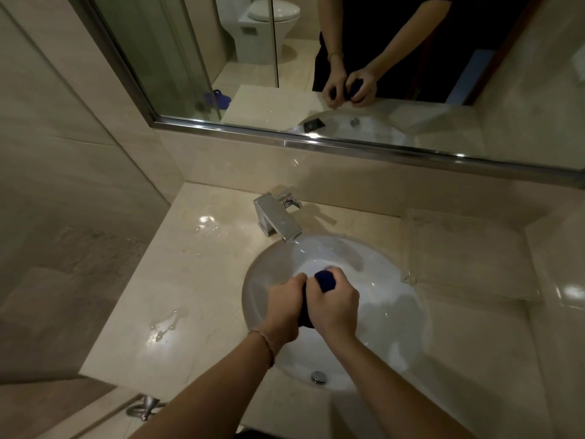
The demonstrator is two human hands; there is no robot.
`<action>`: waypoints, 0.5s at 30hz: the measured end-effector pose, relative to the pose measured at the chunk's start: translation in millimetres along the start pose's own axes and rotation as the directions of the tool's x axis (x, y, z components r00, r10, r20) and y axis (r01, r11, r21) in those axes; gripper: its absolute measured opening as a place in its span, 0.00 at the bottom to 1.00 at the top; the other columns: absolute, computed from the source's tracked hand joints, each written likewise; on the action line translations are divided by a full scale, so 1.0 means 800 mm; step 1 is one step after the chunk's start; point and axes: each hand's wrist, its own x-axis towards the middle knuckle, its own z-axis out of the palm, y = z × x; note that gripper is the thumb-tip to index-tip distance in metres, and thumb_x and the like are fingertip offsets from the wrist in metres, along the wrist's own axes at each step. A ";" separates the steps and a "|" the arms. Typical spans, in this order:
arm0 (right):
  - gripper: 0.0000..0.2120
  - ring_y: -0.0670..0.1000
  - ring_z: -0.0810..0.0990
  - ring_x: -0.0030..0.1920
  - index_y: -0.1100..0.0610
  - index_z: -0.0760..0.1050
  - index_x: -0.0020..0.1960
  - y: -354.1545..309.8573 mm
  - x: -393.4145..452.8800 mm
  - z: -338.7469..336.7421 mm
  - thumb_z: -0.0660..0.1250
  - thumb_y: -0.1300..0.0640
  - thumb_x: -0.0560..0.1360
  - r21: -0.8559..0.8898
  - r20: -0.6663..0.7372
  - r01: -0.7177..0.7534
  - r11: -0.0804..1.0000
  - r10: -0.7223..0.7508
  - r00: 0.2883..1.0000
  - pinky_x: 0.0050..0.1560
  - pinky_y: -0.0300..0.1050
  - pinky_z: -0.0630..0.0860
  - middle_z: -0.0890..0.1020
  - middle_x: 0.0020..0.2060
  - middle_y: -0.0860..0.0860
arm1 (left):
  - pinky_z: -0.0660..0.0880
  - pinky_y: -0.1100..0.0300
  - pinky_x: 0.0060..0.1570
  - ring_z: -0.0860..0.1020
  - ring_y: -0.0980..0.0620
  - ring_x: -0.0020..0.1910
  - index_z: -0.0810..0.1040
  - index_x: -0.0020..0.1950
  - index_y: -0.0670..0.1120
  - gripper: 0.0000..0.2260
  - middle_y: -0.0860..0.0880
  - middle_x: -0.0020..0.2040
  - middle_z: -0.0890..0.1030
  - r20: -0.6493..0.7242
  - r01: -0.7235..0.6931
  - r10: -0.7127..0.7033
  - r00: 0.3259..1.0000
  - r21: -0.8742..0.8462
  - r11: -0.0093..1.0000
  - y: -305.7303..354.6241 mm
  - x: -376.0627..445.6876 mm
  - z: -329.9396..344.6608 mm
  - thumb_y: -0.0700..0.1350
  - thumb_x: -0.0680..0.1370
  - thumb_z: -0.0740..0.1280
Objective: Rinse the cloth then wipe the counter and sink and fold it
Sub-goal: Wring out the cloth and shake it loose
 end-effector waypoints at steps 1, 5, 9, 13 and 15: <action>0.06 0.49 0.79 0.37 0.50 0.73 0.42 0.002 0.004 -0.001 0.69 0.51 0.73 -0.076 0.047 0.066 0.995 -0.062 0.997 0.35 0.46 0.78 0.79 0.34 0.47 | 0.77 0.57 0.29 0.79 0.44 0.35 0.80 0.47 0.36 0.08 0.41 0.37 0.79 0.069 0.109 -0.108 0.992 -0.015 0.994 0.003 0.003 -0.003 0.41 0.77 0.64; 0.08 0.51 0.76 0.38 0.53 0.72 0.43 -0.001 0.025 -0.007 0.68 0.50 0.74 -0.204 0.175 0.242 0.949 -0.208 0.962 0.37 0.45 0.74 0.76 0.34 0.46 | 0.77 0.56 0.30 0.80 0.46 0.31 0.77 0.47 0.39 0.10 0.43 0.33 0.79 0.296 0.281 -0.257 0.920 -0.042 0.959 0.017 0.012 -0.002 0.42 0.80 0.58; 0.10 0.53 0.79 0.43 0.51 0.72 0.48 0.006 0.042 -0.011 0.66 0.45 0.75 -0.162 0.237 0.241 0.957 -0.200 0.951 0.41 0.50 0.79 0.78 0.38 0.46 | 0.80 0.50 0.33 0.83 0.41 0.38 0.80 0.55 0.35 0.14 0.40 0.42 0.82 0.154 0.188 -0.175 0.973 -0.075 0.979 0.017 0.021 0.002 0.44 0.77 0.64; 0.18 0.51 0.81 0.51 0.50 0.68 0.61 0.014 0.044 -0.024 0.70 0.44 0.77 0.174 0.274 -0.089 0.981 0.038 0.961 0.49 0.48 0.82 0.79 0.52 0.49 | 0.82 0.50 0.43 0.85 0.39 0.52 0.79 0.64 0.40 0.31 0.39 0.57 0.84 0.174 0.080 -0.064 0.983 -0.086 0.993 0.014 0.026 -0.010 0.61 0.70 0.75; 0.24 0.52 0.81 0.54 0.48 0.63 0.66 0.014 0.043 -0.036 0.71 0.46 0.77 0.315 0.366 -0.289 0.904 0.165 0.916 0.51 0.49 0.82 0.78 0.57 0.50 | 0.83 0.50 0.47 0.84 0.41 0.56 0.79 0.64 0.43 0.29 0.41 0.58 0.84 0.299 0.052 -0.052 0.953 0.007 0.999 0.018 0.017 -0.020 0.63 0.73 0.73</action>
